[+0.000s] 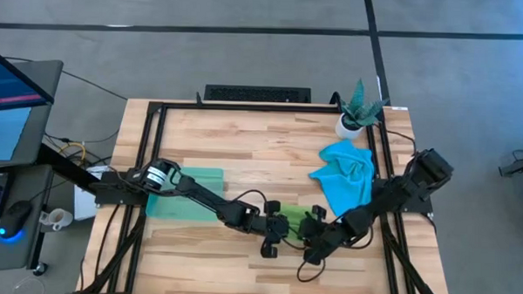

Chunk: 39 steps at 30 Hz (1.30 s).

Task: Roll microfiber towels into tight, uniform cylinder then place into a basket
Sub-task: Roll the green towel

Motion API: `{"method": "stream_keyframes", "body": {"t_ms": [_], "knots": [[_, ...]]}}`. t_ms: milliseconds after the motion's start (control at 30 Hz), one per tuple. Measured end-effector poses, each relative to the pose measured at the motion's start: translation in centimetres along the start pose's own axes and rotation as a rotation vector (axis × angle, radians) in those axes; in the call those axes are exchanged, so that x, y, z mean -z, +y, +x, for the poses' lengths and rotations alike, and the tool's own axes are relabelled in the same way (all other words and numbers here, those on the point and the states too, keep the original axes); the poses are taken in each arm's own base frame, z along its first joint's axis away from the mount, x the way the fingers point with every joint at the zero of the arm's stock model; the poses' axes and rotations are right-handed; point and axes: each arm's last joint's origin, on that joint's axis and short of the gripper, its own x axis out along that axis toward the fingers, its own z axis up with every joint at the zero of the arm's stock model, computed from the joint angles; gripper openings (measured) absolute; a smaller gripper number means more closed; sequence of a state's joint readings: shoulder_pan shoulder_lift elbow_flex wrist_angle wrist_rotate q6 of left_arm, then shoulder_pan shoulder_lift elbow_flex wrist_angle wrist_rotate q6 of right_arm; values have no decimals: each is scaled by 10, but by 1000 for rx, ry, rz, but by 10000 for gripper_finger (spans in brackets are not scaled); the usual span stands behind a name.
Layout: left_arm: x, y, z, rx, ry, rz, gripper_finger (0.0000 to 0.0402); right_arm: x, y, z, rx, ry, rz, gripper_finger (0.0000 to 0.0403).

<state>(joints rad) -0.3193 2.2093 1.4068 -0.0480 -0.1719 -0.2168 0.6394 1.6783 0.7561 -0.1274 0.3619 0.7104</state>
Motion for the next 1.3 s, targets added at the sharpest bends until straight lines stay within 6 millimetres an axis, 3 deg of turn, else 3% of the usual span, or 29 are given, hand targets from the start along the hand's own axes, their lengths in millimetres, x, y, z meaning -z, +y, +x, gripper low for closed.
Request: {"method": "stream_keyframes", "body": {"t_ms": [300, 433, 533, 700, 933, 1167, 1300], "knots": [[1, 0, 0, 1, 5, 0, 89, -9, -5, -68, -5, -101, -57, 119], [1, 0, 0, 1, 6, 0, 89, -4, 5, -96, -36, -213, -190, 119], [1, 0, 0, 2, 6, 1, 89, 4, 19, -104, -85, -264, -263, 119], [1, 0, 0, 2, 6, 0, 89, 20, 36, -90, -96, -234, -347, 118], [2, 0, 0, 1, 14, 1, 89, 23, 34, -52, 4, -171, -362, 126], [1, 6, 1, -1, 22, -10, 89, 11, 44, -44, 13, -162, -428, 174], [1, 6, 1, -2, 22, -12, 89, 14, 44, -39, 32, -104, -506, 210]]}}
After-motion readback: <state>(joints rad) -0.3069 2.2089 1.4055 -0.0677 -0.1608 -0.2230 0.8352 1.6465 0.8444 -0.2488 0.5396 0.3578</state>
